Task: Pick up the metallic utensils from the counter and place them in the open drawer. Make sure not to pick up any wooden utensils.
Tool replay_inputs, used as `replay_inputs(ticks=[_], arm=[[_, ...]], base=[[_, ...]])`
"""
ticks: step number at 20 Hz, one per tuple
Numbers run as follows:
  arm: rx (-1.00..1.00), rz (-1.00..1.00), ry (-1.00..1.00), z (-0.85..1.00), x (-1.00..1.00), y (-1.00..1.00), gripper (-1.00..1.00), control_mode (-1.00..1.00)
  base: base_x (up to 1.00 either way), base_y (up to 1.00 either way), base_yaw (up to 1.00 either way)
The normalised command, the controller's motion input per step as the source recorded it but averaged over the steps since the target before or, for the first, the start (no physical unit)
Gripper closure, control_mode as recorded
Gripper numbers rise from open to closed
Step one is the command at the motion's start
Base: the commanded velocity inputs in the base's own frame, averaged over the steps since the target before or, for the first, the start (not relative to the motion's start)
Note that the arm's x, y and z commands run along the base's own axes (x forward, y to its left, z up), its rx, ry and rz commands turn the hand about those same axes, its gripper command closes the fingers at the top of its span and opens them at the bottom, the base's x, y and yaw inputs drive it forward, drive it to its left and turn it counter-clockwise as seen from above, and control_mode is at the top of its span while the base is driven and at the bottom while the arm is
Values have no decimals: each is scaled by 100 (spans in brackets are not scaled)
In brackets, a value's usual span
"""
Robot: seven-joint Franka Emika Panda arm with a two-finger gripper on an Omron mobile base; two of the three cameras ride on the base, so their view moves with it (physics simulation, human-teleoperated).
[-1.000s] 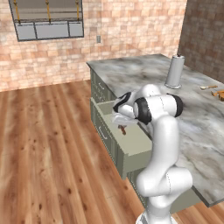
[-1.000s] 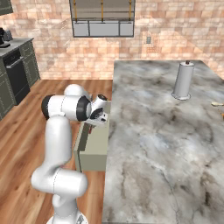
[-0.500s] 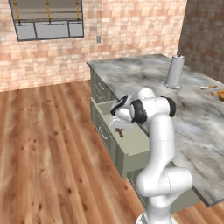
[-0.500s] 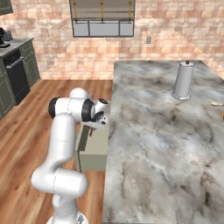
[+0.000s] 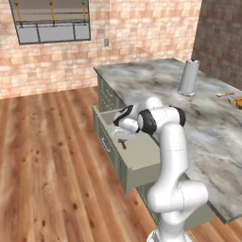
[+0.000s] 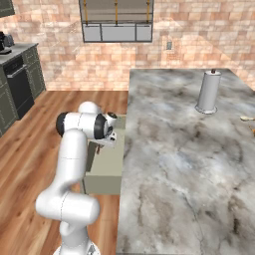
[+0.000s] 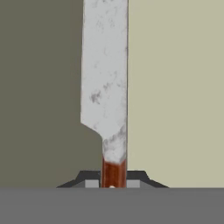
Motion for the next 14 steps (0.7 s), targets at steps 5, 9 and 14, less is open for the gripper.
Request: replay_inputs(ticks=[5, 9, 14], arm=[[0, 0, 0, 0, 1, 44, 100, -100], [0, 0, 0, -7, 0, 52, 100, -100], [5, 0, -1, -11, 0, 66, 100, -100]], base=[[0, 0, 0], [0, 0, 0], [0, 0, 0]])
